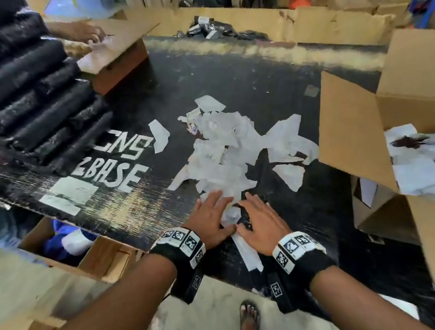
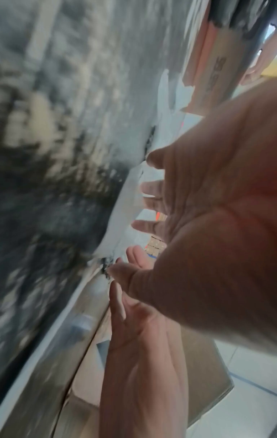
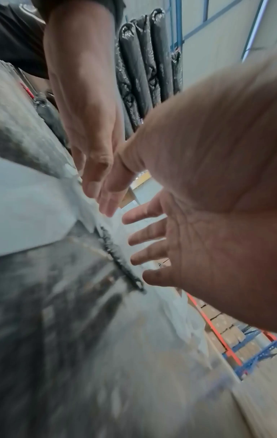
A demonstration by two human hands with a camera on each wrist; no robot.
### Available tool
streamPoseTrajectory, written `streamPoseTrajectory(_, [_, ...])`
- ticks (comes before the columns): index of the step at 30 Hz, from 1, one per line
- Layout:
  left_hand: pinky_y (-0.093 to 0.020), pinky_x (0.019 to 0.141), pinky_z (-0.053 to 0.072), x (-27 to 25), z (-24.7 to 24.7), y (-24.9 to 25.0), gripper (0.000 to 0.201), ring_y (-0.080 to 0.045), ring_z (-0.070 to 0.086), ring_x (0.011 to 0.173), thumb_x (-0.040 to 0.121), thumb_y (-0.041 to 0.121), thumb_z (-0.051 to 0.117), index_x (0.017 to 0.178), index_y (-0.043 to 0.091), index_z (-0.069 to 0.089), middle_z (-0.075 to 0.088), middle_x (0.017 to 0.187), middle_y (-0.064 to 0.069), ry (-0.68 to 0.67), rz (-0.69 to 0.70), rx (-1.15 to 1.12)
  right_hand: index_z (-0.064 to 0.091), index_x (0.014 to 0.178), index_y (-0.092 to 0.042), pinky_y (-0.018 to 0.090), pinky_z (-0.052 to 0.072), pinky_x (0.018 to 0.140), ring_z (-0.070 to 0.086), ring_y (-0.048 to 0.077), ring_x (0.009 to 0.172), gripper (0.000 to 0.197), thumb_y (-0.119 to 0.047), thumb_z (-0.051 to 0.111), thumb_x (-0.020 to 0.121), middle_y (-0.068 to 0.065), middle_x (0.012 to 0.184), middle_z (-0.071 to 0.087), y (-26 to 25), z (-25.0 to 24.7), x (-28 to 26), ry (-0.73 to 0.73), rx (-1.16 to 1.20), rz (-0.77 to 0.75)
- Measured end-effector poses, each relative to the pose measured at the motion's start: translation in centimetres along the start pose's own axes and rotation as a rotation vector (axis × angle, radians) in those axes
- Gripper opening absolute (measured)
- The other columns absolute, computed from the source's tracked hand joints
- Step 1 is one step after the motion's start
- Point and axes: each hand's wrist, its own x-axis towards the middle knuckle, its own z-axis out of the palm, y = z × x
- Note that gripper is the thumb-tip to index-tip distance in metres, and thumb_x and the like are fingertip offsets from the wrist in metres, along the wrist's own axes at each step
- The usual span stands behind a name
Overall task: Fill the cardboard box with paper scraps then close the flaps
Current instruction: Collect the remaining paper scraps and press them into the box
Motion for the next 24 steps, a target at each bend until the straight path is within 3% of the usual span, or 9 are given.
streamPoseTrajectory(2, [-0.059, 0.115, 0.030, 1.0, -1.7, -0.9, 0.082, -0.032, 0.043, 0.136, 0.077, 0.067, 0.042, 0.142, 0.016, 0.044, 0.039, 0.150, -0.010, 0.109, 0.064, -0.028, 0.046, 0.140, -0.017, 0.042, 0.038, 0.110, 0.042, 0.025, 0.136, 0.070, -0.047, 0.062, 0.079, 0.006, 0.147, 0.043, -0.2, -1.3, 0.7, 0.152, -0.032, -0.053])
streamPoseTrajectory(3, [-0.057, 0.113, 0.033, 1.4, -2.3, -1.7, 0.076, -0.032, 0.045, 0.132, 0.080, 0.063, 0.048, 0.139, 0.016, 0.044, 0.039, 0.147, -0.009, 0.156, 0.077, -0.015, 0.042, 0.142, -0.021, 0.042, 0.039, 0.109, 0.040, 0.024, 0.135, 0.080, -0.055, 0.065, 0.074, 0.004, 0.146, 0.041, -0.1, -2.0, 0.7, 0.167, -0.087, -0.079])
streamPoseTrajectory(7, [-0.057, 0.120, 0.025, 2.3, -3.8, -5.7, 0.088, -0.035, 0.020, 0.152, 0.079, 0.072, 0.049, 0.152, 0.027, 0.029, 0.018, 0.165, -0.012, 0.122, -0.002, 0.094, -0.003, 0.156, -0.038, 0.050, 0.005, 0.123, -0.015, 0.028, 0.152, 0.133, -0.076, 0.075, 0.056, 0.001, 0.165, -0.014, 1.9, -2.8, 0.2, -0.121, -0.372, -0.110])
streamPoseTrajectory(10, [-0.057, 0.119, 0.028, 3.4, -3.5, -7.6, 0.096, -0.036, 0.025, 0.149, 0.076, 0.085, 0.041, 0.153, 0.031, 0.027, 0.022, 0.163, -0.012, -0.008, -0.019, 0.113, -0.006, 0.156, -0.040, 0.053, -0.001, 0.123, -0.028, 0.027, 0.149, 0.135, -0.082, 0.072, 0.054, 0.001, 0.164, -0.022, 3.0, -1.9, 1.0, -0.177, -0.373, -0.036])
streamPoseTrajectory(14, [-0.045, 0.106, 0.046, 4.7, -3.8, -7.6, 0.072, -0.025, 0.049, 0.129, 0.083, 0.076, 0.054, 0.139, 0.032, 0.049, 0.044, 0.142, -0.002, 0.060, 0.195, 0.037, 0.016, 0.155, -0.033, 0.049, 0.013, 0.123, -0.003, 0.030, 0.153, 0.107, -0.075, 0.067, 0.071, 0.010, 0.164, 0.006, 1.8, -1.7, 4.5, -0.019, -0.376, 0.064])
streamPoseTrajectory(18, [-0.040, 0.085, 0.052, 6.5, -6.9, -8.2, 0.043, -0.016, 0.052, 0.104, 0.082, 0.060, 0.063, 0.108, 0.026, 0.056, 0.050, 0.109, 0.007, 0.322, 0.242, -0.083, 0.042, 0.134, -0.033, 0.042, 0.031, 0.111, 0.031, 0.021, 0.137, 0.081, -0.070, 0.070, 0.067, 0.000, 0.143, 0.035, 0.4, -2.7, 7.2, 0.120, -0.299, 0.100])
streamPoseTrajectory(20, [-0.040, 0.086, 0.052, 8.2, -8.8, -10.3, 0.048, -0.019, 0.050, 0.106, 0.080, 0.059, 0.061, 0.112, 0.024, 0.056, 0.047, 0.111, 0.004, 0.411, 0.184, -0.091, 0.046, 0.121, -0.034, 0.042, 0.037, 0.103, 0.039, 0.015, 0.124, 0.068, -0.065, 0.069, 0.065, -0.007, 0.128, 0.038, 0.0, -3.5, 8.1, 0.208, -0.216, 0.124])
streamPoseTrajectory(22, [-0.044, 0.094, 0.050, 9.6, -9.9, -12.8, 0.063, -0.027, 0.047, 0.117, 0.077, 0.063, 0.058, 0.126, 0.024, 0.054, 0.046, 0.127, -0.005, 0.508, 0.048, -0.050, 0.047, 0.116, -0.032, 0.043, 0.041, 0.097, 0.041, 0.013, 0.115, 0.061, -0.061, 0.066, 0.065, -0.009, 0.121, 0.038, 0.1, -4.3, 8.3, 0.292, -0.172, 0.174])
streamPoseTrajectory(24, [-0.052, 0.108, 0.041, 11.5, -10.9, -15.8, 0.081, -0.041, 0.038, 0.133, 0.077, 0.071, 0.053, 0.141, 0.022, 0.046, 0.039, 0.146, -0.020, 0.553, -0.132, -0.006, 0.047, 0.123, -0.029, 0.049, 0.042, 0.098, 0.041, 0.022, 0.124, 0.066, -0.061, 0.066, 0.068, -0.002, 0.131, 0.039, 0.8, -4.7, 8.9, 0.381, -0.176, 0.323])
